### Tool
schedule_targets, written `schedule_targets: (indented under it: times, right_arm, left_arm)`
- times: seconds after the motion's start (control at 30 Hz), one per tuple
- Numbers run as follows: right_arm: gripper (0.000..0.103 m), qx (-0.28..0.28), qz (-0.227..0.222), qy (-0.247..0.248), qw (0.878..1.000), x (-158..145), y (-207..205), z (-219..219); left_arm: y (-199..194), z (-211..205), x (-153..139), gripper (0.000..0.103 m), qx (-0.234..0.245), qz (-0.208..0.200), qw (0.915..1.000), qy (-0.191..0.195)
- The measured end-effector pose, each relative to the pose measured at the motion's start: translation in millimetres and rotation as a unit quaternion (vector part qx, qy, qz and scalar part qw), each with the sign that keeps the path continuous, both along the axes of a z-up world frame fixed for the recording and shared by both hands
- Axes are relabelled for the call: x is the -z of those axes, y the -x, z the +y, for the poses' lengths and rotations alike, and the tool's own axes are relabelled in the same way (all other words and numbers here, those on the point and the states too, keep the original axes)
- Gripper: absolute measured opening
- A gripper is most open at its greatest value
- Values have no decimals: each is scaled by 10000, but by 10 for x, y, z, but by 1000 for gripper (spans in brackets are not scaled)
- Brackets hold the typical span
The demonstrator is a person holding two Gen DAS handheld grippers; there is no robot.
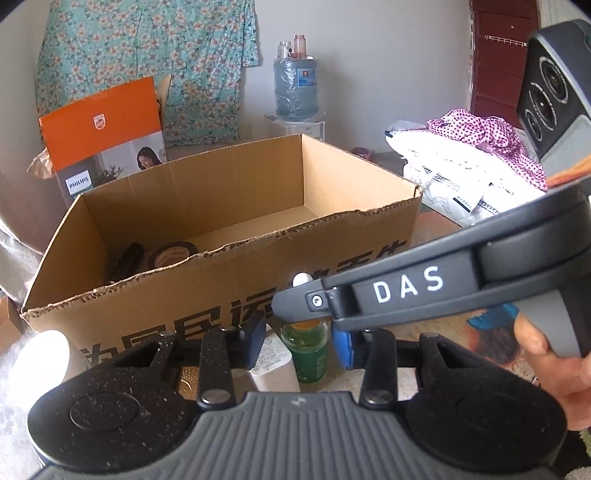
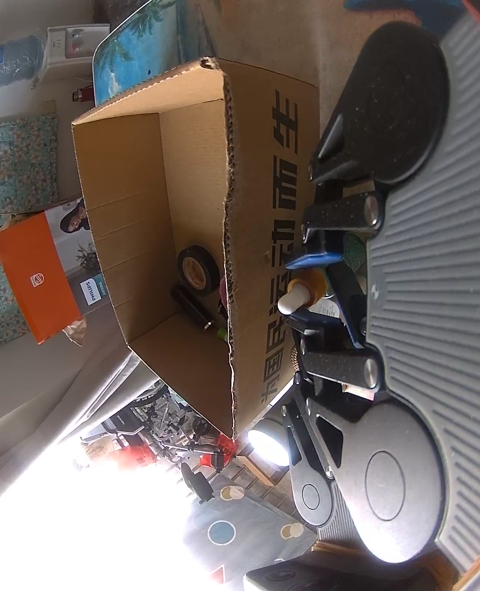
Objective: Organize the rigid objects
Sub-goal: 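Grasp the green dropper bottle with the right tool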
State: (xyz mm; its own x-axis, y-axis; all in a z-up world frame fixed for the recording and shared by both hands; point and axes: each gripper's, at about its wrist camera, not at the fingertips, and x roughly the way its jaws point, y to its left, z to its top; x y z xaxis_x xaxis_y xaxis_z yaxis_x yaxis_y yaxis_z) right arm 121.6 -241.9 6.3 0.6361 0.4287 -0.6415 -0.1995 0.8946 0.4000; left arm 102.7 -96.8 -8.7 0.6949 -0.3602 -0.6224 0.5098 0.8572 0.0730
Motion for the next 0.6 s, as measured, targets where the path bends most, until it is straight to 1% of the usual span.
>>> schedule_targets:
  times: [0.1,0.23,0.33,0.37,0.47,0.6]
  right_arm:
    - [20,11,-56,93,9999,-15,39,15]
    - [19,-3,-40,101,9999,-22,81,2]
    - [19,-9,-48,123,9999,-30,125,-9]
    - [19,-13,-47,128,9999,-33,133,-13]
    - [19,1,-27,117,9999,-37,167,-36]
    - [19,35,-4,172,9998,-60,227,-78]
  left_arm:
    - [32,-34,3,40,30,-83,9999,-90]
    - [46,-64,0,40,46,-77,9999,-77]
    - [64,-86,-4,34,103,-56,9999,-55]
    - [68,-96,2,29,114,-20,9999,-31]
    - [92,-116,13,28,131,0,9999,5]
    - [129,-117,17,28,195,93,9996,164]
